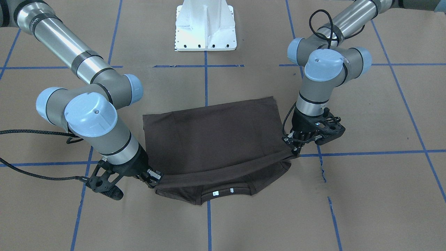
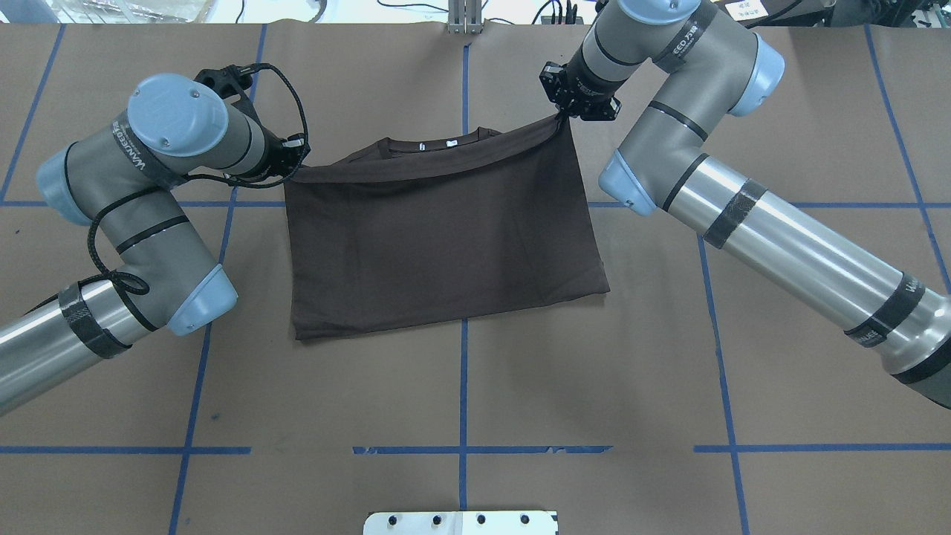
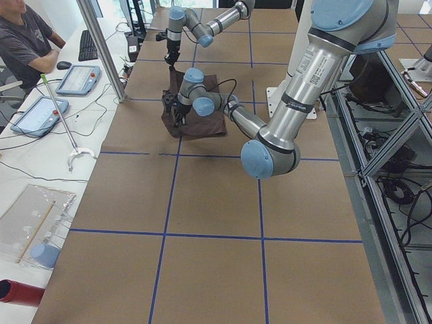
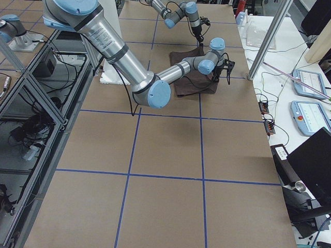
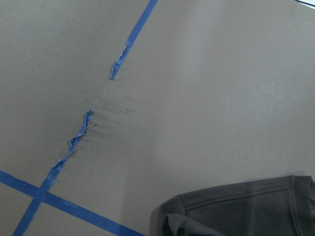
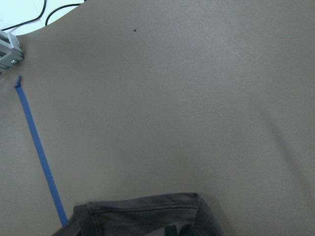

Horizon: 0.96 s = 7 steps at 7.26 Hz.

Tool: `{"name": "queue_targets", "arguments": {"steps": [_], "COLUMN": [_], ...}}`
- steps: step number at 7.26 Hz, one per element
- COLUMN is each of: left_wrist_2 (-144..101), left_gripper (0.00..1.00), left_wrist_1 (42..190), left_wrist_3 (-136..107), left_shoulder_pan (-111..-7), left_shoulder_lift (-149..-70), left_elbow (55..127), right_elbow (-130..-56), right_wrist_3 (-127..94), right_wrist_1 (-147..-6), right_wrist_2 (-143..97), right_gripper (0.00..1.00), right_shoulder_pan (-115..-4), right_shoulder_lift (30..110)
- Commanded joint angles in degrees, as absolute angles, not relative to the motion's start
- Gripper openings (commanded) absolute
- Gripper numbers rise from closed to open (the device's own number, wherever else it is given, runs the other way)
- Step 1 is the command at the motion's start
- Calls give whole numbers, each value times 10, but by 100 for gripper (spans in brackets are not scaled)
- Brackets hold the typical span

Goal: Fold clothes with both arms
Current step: 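Lay the hem down near the collar with both grippers, then open both grippers and lift them away from the folded shirt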

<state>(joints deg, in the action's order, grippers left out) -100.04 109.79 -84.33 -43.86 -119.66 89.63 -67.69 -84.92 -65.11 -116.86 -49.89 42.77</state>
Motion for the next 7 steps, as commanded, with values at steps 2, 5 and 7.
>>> {"name": "queue_targets", "arguments": {"steps": [2, 5, 7], "left_wrist_2": [-1001, -1009, -1034], "left_gripper": [100, 100, 100], "left_wrist_1": [1150, 1157, 1156], "left_wrist_3": [-852, -858, -870], "left_shoulder_pan": [-439, -439, -439], "left_shoulder_lift": [-1197, -1200, -1203], "left_elbow": [898, 905, 912], "right_elbow": [-679, -803, -925], "right_wrist_3": [-824, -798, -805], "right_wrist_1": [-650, -652, -657], "right_wrist_2": [-1173, -1199, -1181], "right_gripper": [100, 100, 100], "right_shoulder_pan": [-495, -496, -461], "right_shoulder_lift": [430, 514, 619]}}
